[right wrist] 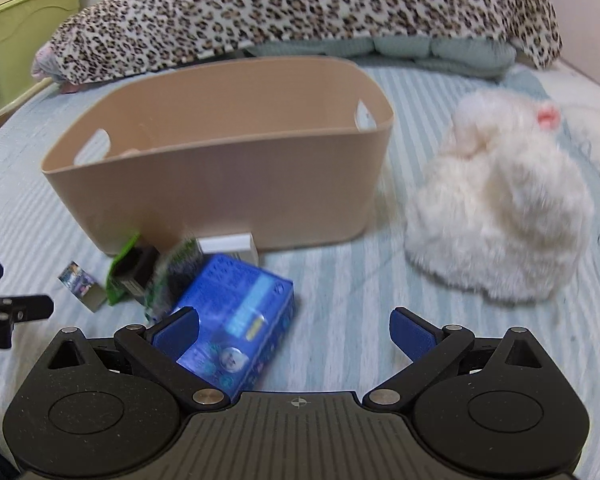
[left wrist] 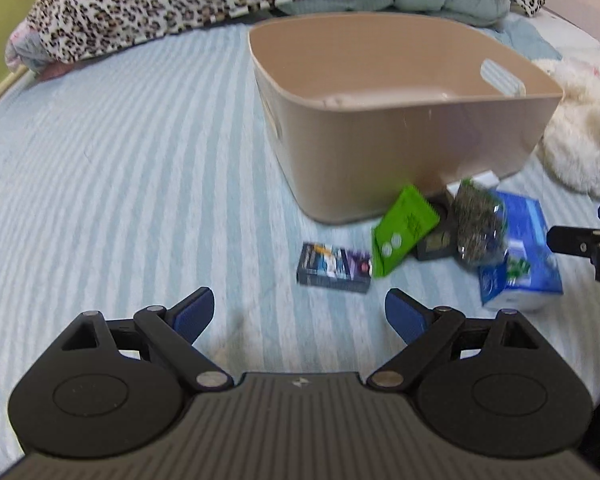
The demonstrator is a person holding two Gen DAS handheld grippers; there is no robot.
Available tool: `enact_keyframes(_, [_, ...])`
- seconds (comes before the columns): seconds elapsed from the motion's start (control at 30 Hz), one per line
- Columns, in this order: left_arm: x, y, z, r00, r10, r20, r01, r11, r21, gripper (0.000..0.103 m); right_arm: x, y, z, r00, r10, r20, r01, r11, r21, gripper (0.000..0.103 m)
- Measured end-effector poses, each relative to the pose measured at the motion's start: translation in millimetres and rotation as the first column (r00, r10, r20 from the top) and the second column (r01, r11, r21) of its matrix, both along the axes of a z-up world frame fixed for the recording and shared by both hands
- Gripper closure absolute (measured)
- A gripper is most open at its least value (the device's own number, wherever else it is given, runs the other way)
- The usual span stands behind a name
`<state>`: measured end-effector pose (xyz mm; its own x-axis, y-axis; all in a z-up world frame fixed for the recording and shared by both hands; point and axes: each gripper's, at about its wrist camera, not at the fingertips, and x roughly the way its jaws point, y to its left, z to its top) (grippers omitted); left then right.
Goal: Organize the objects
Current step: 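Grasp the dark card box with the left tool while the right tool grasps the blue tissue pack, then lift the card box and tissue pack and carry them over the basket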
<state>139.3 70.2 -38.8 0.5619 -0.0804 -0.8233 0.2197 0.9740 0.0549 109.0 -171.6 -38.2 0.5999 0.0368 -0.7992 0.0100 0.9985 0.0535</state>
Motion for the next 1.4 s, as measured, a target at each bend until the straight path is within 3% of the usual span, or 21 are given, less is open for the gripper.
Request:
enact_keyframes(0.23, [1, -2, -15, 1.000, -0.029, -0.008, 0.029, 0.998, -0.047, 0.010, 5, 5, -14, 0.999, -0.008, -0.032, 0.009, 0.999, 0.038, 0.000])
enact_keyframes(0.43, [5, -3, -23, 0.999, -0.035, -0.002, 0.035, 0.999, -0.033, 0.010, 13, 15, -19, 0.999, 0.011, -0.054, -0.007, 0.998, 0.064, 0.000])
enact_keyframes(0.73, [14, -1, -27, 1.000, 0.003, 0.020, -0.001, 0.995, -0.099, 0.010, 21, 42, -32, 0.996, 0.028, -0.082, -0.026, 0.999, 0.019, 0.000])
enact_keyframes(0.87, [19, -5, -30, 1.000, 0.019, 0.010, -0.018, 0.994, -0.105, 0.011, 19, 36, -33, 0.996, 0.022, -0.084, -0.019, 0.999, 0.039, 0.009])
enact_keyframes(0.93, [20, -5, -31, 1.000, 0.016, 0.014, -0.014, 0.993, -0.115, 0.018, 16, 33, -33, 0.996, 0.031, -0.090, -0.027, 0.999, 0.043, 0.028])
enact_keyframes(1.0, [22, -6, -34, 1.000, -0.003, 0.002, 0.003, 0.992, -0.125, 0.031, 14, 32, -33, 0.995, 0.042, -0.093, -0.039, 0.999, 0.033, 0.038])
enact_keyframes(1.03, [23, -6, -36, 1.000, -0.017, -0.014, 0.015, 0.992, -0.128, 0.041, 13, 31, -33, 0.995, 0.047, -0.091, -0.044, 0.999, 0.029, 0.039])
enact_keyframes(1.1, [23, -6, -39, 0.999, -0.034, -0.023, 0.031, 0.991, -0.130, 0.050, 11, 30, -32, 0.995, 0.048, -0.083, -0.046, 0.999, 0.026, 0.040])
enact_keyframes(1.4, [10, 2, -34, 0.998, -0.053, 0.021, 0.056, 0.987, -0.148, 0.053, -1, 18, -28, 0.998, 0.030, -0.059, -0.026, 0.998, 0.058, 0.047])
